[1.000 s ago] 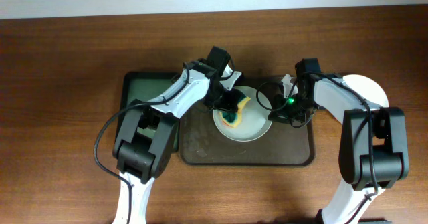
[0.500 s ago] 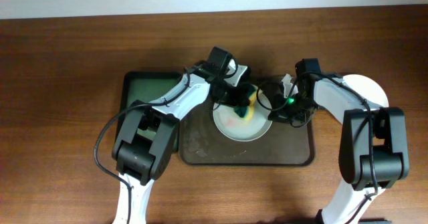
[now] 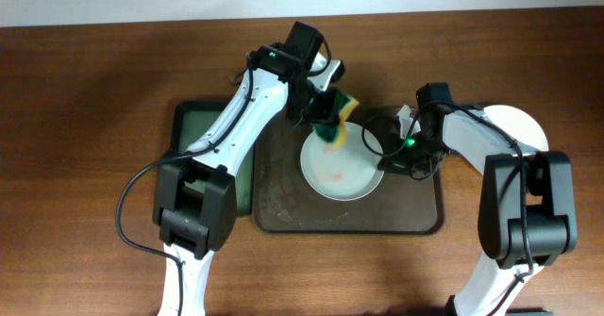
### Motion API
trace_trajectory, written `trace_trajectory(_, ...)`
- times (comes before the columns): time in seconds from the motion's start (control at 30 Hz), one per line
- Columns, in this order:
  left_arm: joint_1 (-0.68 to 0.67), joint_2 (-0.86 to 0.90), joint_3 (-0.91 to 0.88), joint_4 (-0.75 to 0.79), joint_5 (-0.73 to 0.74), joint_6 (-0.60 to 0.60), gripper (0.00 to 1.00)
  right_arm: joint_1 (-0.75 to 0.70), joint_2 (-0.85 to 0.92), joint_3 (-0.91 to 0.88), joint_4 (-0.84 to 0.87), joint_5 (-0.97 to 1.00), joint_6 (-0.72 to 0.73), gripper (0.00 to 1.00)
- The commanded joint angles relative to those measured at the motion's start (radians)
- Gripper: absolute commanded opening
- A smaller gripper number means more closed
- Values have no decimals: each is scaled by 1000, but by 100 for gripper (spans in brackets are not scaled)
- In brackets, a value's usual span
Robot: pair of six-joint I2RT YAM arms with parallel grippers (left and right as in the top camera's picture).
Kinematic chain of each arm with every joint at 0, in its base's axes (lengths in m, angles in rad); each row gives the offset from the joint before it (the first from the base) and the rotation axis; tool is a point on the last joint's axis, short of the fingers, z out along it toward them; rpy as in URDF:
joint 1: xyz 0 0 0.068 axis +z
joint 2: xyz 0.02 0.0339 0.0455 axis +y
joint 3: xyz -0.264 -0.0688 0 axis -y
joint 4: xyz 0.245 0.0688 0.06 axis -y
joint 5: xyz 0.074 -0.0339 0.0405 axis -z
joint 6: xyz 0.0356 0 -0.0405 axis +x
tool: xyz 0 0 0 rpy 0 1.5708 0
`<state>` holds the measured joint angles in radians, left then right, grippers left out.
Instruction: Clean dirty plates on tray and stack at the side
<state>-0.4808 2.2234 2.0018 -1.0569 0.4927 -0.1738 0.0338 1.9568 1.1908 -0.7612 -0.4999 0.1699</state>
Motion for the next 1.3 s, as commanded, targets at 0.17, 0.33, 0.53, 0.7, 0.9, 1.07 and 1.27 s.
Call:
trace_trajectory(0.17,66,-21,16,-119,195,-76,0,6,-18,-9,-2,-16,-3,49)
trace_trajectory(0.33,71,-15,7,-164,197,-172,0,6,-18,-9,-2,-16,-3,49)
trace_trajectory(0.53,58,-14,-39,-185,252,-200,0,6,-18,-9,-2,-16,-3,41)
trace_trajectory(0.7,43,-13,-139,-183,253,-201,0,6,-18,-9,-2,-16,-3,29)
trace_trajectory(0.9,39,-13,-205,-106,240,-230,0,6,-18,-9,-2,-16,-3,25)
trace_trajectory(1.07,44,-13,-267,-6,172,-298,0,6,-18,-9,-2,-16,-3,24)
trace_trajectory(1.27,78,0,-268,92,252,-338,0,6,-18,-9,-2,-16,-3,22)
